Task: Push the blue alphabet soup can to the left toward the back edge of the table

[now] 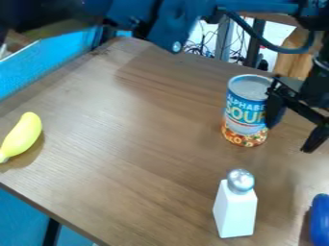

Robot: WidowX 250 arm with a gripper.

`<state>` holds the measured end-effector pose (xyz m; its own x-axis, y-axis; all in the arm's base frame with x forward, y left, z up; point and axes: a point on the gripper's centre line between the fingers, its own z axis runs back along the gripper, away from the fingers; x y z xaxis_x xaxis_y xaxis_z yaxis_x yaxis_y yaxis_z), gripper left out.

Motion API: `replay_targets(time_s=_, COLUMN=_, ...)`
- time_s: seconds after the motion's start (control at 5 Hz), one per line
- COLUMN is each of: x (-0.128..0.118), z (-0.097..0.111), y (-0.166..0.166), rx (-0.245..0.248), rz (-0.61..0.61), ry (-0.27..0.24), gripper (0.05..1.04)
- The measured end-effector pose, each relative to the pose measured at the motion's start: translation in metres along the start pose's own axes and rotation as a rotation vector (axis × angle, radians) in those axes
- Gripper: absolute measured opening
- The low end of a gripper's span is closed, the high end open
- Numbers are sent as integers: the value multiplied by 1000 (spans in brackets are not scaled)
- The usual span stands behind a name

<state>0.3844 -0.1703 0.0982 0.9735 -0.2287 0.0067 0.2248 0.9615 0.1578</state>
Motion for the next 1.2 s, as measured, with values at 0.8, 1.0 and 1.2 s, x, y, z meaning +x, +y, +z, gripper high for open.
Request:
replay_targets(time_s=0.8, x=3, z=-12, y=127, rx=-33, rz=259, ry=5, gripper=999)
replay_targets(time_s=1.0, x=-5, z=-21, y=138, rx=-20, rz=287, ry=45, gripper=999)
replay_targets(time_s=1.2, x=-19, z=-27, y=142, rx=-34, rz=313, ry=81, gripper=999)
